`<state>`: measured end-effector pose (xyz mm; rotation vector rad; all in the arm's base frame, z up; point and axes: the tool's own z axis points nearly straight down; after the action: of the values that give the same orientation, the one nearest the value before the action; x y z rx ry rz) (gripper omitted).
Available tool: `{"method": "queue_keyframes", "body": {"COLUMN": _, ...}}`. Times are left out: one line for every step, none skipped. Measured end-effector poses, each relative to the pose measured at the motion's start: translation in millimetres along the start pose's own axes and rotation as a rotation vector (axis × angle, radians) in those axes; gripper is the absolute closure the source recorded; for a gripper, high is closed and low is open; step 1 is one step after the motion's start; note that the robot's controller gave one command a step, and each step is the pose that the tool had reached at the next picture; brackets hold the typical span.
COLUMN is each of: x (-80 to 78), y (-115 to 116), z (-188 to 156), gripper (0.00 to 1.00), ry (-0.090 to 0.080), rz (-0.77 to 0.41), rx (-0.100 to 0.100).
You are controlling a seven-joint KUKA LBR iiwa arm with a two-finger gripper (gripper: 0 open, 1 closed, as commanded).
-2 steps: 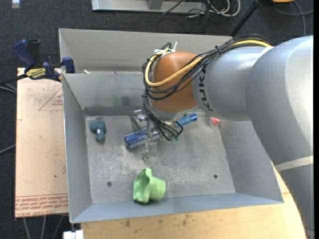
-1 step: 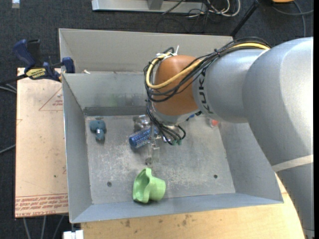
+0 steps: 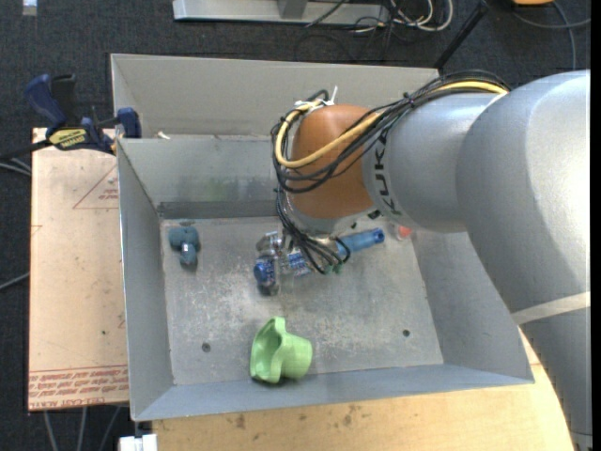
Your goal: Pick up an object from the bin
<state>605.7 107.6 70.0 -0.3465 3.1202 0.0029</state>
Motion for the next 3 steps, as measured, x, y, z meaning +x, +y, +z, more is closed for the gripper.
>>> {"method": "queue_keyframes", "body": {"x": -0.3, "y": 0, "z": -4, "gripper": 1.00, "ry": 0.000, "rz": 0.002, "rx": 0.000}}
{"method": "queue_keyframes", "body": {"x": -1.0, "y": 0, "z": -39, "gripper": 1.00, "ry": -0.001, "rz": 0.003, "rx": 0.000}}
{"method": "queue_keyframes", "body": {"x": -1.6, "y": 0, "z": -57, "gripper": 1.00, "ry": -0.001, "rz": 0.005, "rx": 0.000}}
